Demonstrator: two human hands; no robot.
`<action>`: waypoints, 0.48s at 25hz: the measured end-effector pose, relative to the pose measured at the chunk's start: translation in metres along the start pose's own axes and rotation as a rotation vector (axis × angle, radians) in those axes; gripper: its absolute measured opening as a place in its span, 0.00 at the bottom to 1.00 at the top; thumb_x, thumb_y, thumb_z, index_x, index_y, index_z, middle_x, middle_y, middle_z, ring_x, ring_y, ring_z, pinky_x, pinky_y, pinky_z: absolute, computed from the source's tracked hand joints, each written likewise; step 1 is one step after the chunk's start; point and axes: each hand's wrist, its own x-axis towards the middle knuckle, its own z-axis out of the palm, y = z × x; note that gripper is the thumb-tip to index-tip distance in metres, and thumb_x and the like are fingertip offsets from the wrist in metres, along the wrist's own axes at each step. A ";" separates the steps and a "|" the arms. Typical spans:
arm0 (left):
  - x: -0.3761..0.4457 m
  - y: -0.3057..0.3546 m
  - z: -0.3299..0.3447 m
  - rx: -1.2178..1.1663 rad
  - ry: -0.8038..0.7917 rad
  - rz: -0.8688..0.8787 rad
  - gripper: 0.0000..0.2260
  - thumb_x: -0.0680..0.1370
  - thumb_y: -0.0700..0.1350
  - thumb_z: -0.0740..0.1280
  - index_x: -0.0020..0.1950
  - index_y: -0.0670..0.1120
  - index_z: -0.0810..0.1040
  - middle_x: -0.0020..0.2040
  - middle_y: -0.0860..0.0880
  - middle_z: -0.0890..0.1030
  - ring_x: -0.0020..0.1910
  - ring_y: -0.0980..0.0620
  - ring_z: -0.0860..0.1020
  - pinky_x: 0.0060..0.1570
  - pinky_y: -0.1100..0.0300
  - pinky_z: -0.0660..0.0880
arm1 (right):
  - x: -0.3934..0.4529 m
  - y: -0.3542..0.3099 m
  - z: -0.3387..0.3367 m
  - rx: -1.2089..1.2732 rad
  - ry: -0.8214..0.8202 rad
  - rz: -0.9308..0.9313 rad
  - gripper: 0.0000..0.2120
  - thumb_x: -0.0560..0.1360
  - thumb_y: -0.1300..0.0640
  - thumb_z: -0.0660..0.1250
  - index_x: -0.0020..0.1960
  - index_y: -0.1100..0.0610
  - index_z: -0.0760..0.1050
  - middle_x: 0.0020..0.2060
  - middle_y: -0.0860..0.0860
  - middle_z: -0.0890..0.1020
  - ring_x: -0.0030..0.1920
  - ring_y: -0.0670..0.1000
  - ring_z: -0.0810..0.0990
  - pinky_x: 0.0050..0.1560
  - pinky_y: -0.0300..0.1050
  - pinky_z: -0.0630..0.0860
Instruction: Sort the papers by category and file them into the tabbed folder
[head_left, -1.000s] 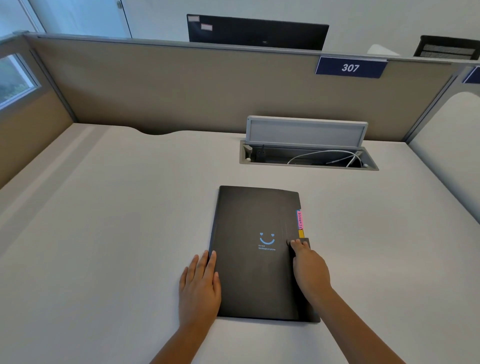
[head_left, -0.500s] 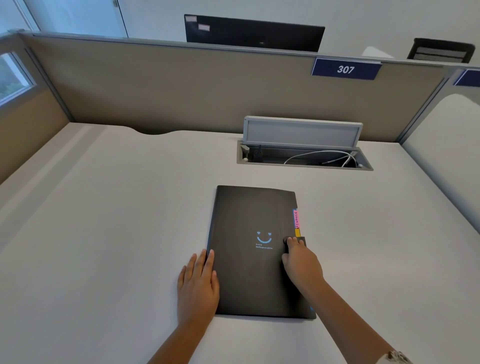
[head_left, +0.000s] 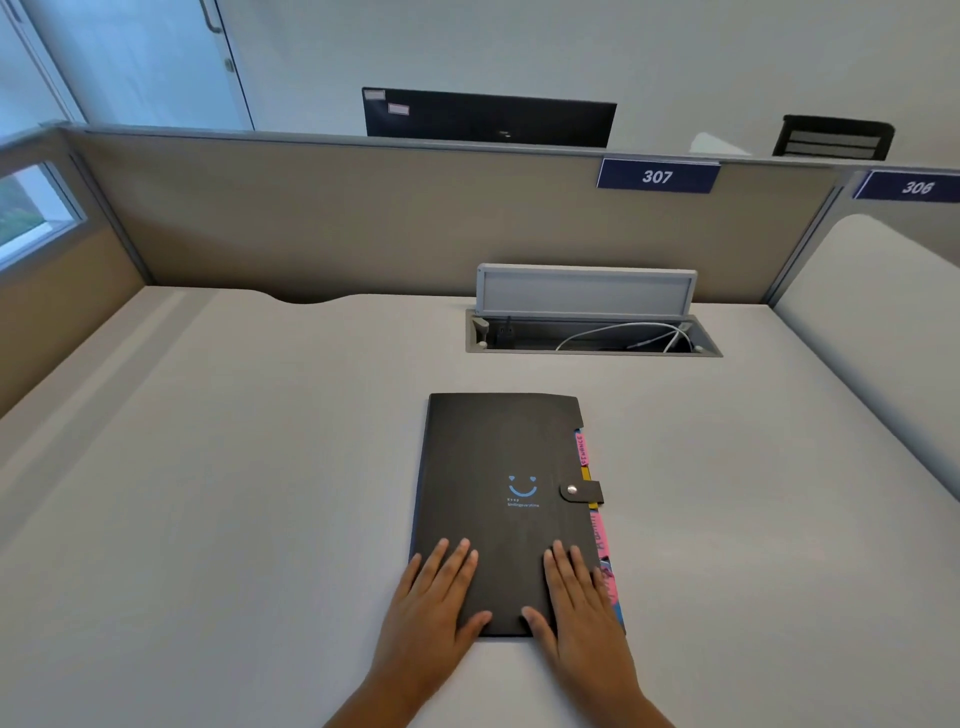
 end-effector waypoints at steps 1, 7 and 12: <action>0.002 0.000 -0.001 0.001 -0.006 -0.015 0.28 0.77 0.63 0.45 0.67 0.51 0.70 0.67 0.54 0.74 0.68 0.54 0.62 0.69 0.59 0.45 | 0.003 0.001 0.000 -0.022 0.010 0.009 0.32 0.76 0.36 0.43 0.71 0.54 0.61 0.71 0.48 0.67 0.75 0.45 0.40 0.70 0.43 0.45; 0.009 0.002 -0.002 0.069 0.018 -0.058 0.28 0.77 0.64 0.44 0.70 0.51 0.63 0.68 0.53 0.73 0.72 0.52 0.56 0.68 0.58 0.43 | 0.016 0.002 0.001 -0.037 -0.004 0.034 0.31 0.76 0.35 0.43 0.69 0.53 0.63 0.67 0.48 0.72 0.74 0.45 0.38 0.69 0.43 0.45; 0.023 -0.006 -0.010 0.086 0.280 -0.102 0.32 0.75 0.66 0.44 0.74 0.49 0.55 0.73 0.52 0.61 0.75 0.53 0.38 0.70 0.55 0.40 | 0.026 0.005 -0.011 0.042 0.245 -0.035 0.34 0.77 0.35 0.42 0.73 0.57 0.57 0.74 0.52 0.58 0.75 0.48 0.43 0.71 0.41 0.40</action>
